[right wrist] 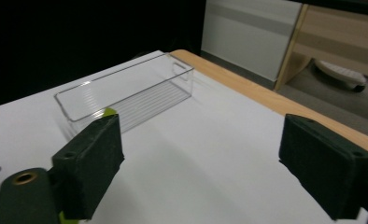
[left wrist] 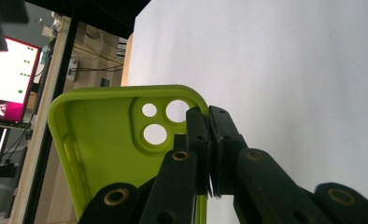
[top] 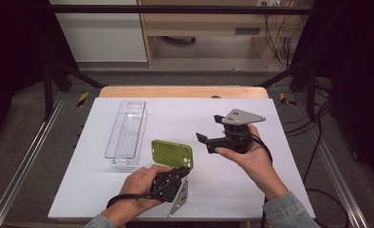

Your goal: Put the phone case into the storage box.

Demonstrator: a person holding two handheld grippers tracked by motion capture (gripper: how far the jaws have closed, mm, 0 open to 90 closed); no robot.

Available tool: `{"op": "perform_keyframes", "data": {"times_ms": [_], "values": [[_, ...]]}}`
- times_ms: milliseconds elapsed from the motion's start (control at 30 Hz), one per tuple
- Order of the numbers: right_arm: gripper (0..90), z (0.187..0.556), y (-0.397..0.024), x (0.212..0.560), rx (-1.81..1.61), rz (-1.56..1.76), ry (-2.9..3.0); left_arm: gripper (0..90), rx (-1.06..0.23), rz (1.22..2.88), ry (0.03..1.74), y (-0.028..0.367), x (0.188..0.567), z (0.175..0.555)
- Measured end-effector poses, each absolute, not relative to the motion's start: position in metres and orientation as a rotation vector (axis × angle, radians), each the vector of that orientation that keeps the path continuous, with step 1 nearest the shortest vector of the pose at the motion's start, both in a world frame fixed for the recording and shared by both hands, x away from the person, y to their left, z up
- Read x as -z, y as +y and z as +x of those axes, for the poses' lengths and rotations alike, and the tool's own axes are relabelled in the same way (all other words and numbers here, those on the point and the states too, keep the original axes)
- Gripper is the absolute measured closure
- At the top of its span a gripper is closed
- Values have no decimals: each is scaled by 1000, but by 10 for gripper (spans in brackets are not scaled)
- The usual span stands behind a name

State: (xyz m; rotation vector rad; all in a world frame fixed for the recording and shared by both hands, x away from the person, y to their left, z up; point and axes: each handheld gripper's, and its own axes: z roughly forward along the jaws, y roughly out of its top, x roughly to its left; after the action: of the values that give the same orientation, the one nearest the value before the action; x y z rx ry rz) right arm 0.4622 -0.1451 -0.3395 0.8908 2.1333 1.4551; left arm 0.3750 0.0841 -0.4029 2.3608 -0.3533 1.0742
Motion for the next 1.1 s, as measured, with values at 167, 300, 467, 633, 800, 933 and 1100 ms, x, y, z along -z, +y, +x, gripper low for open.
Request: {"op": "perform_keyframes", "data": {"times_ms": [167,300,467,633,800,933,1100], "values": [[105,455,-161,350,-1476,921,1998,875,-1072,2338,-328,86,399,375],[103,444,-173,373,-1452,953,1929,876,-1068,2321,-296,87,396,375],[94,437,-180,388,-1437,975,1916,876,-1078,2297,-268,89,390,376],[66,424,-189,408,-1422,1011,1900,876,-1082,2269,-213,94,387,381],[67,417,-195,422,-1409,1007,1864,875,-1084,2229,-141,97,384,384],[74,416,-201,436,-1368,984,1834,876,-1088,2182,-95,100,380,386],[72,414,-206,453,-1354,988,1832,876,-1094,2164,-70,103,377,387]]}}
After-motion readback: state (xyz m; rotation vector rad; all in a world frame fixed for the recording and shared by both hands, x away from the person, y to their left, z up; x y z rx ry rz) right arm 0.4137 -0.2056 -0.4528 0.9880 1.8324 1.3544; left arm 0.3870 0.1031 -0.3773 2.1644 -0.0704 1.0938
